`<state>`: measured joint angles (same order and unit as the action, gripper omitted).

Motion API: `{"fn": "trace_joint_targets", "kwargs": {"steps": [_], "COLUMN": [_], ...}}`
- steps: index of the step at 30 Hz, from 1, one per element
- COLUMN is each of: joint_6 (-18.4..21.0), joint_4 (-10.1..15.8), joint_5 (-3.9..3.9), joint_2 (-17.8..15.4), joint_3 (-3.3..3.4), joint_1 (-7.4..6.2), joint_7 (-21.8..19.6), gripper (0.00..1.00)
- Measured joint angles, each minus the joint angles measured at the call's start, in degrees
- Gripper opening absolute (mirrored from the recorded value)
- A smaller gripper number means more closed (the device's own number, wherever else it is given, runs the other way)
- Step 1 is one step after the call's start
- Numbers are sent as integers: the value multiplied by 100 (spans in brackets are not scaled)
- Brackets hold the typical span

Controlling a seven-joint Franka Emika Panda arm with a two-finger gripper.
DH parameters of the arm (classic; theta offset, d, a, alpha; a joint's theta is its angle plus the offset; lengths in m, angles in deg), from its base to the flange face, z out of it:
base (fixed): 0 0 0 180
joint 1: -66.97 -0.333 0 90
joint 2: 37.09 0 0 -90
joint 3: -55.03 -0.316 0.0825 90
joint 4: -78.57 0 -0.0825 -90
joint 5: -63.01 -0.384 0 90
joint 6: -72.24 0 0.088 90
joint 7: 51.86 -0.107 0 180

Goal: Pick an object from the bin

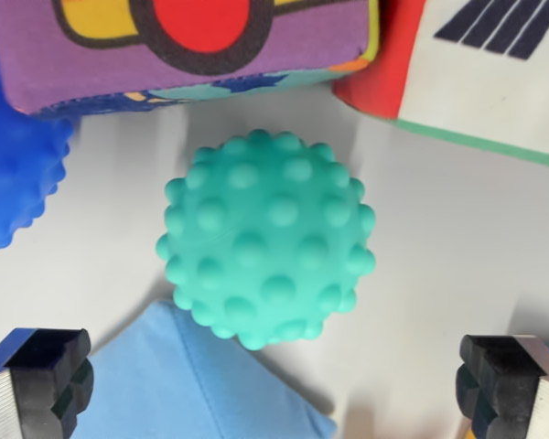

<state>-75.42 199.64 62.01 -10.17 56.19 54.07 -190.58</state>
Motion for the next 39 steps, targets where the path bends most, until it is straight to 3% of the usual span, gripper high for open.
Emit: {"fn": "trace_joint_targets", "kwargs": {"steps": [13, 23, 24, 39], "joint_6": [-541, -745, -748, -756], "joint_4": [-139, -237, -239, -248], "joint_5": [-10, -13, -13, -13], "joint_2": [688, 910, 913, 919], "joint_3": [-6, -36, -36, -37], "joint_1": [9, 10, 10, 11], "joint_7": [-25, -25, -25, -25], "gripper": [100, 100, 0, 0]}}
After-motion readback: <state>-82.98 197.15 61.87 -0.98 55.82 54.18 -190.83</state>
